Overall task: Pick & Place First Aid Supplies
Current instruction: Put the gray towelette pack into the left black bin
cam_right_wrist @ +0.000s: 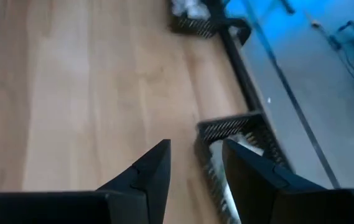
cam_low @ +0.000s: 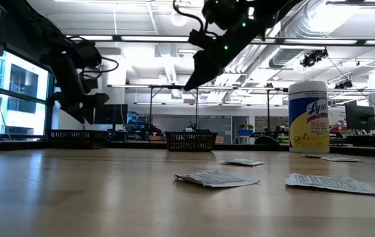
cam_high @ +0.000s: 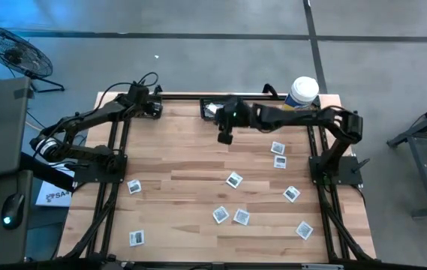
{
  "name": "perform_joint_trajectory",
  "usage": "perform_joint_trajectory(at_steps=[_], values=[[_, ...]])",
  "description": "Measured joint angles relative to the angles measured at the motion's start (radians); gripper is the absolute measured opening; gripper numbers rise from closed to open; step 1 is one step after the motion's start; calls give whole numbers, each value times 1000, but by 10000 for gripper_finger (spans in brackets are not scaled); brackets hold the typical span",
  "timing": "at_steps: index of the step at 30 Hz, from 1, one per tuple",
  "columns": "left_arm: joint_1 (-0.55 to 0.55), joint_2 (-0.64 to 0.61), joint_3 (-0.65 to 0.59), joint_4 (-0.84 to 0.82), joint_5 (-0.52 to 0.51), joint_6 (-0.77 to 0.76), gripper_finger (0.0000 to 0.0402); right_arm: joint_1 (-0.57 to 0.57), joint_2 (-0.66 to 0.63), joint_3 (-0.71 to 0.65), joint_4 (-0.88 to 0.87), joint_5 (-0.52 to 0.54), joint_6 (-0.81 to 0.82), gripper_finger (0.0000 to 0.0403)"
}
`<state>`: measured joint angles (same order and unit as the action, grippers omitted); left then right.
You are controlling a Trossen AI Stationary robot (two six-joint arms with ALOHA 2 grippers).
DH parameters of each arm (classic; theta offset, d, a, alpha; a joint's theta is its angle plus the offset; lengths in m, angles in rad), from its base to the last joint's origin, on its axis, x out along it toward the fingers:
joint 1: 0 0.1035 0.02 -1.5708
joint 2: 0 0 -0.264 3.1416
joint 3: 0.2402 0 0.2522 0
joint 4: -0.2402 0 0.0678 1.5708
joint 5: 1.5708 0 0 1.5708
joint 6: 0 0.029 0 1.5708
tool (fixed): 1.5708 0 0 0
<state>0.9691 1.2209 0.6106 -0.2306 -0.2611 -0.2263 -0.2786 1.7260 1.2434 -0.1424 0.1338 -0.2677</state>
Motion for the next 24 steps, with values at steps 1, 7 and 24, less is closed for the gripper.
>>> perform_joint_trajectory(at_steps=[1,7,24], values=[[0,0,0,-15,13,-24,144,-17,0,0,22,-22,5,139],[0,2,0,-4,5,-103,144,-57,-1,0,44,-77,100,139],[-15,-22,-1,24,67,-24,144,229,-2,0,16,56,347,139]])
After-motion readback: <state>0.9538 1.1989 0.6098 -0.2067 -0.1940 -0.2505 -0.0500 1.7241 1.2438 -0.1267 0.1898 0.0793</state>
